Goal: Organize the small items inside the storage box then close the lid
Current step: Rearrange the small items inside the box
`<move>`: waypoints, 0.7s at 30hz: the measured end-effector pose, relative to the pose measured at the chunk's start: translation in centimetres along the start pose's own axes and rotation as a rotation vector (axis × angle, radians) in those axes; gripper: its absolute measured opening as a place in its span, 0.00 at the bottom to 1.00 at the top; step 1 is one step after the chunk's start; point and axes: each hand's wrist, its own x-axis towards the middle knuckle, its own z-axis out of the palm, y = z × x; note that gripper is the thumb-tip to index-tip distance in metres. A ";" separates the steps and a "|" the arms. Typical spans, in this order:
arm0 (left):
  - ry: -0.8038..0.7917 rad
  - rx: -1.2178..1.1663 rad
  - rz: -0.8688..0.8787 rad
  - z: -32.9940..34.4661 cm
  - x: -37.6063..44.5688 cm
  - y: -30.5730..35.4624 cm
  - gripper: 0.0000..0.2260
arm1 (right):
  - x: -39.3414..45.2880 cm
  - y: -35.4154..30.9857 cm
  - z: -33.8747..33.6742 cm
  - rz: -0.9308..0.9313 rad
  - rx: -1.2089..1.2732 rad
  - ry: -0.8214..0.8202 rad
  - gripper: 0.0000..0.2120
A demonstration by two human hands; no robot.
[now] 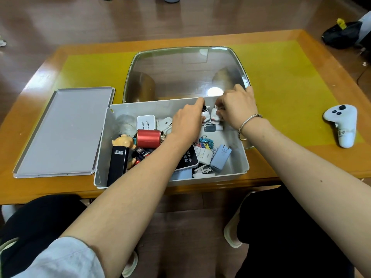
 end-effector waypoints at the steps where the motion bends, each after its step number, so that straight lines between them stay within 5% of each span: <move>1: 0.000 0.001 0.003 0.0 0.0 0.0 0.09 | 0.0 0.0 0.0 -0.004 0.007 -0.003 0.07; 15: 0.019 0.010 0.011 -0.3 -1.2 -0.1 0.18 | -0.5 0.1 0.2 -0.022 -0.016 0.009 0.10; 21: 0.008 -0.024 0.030 -0.1 -1.0 0.1 0.14 | -0.2 -0.5 0.0 -0.031 -0.014 -0.015 0.09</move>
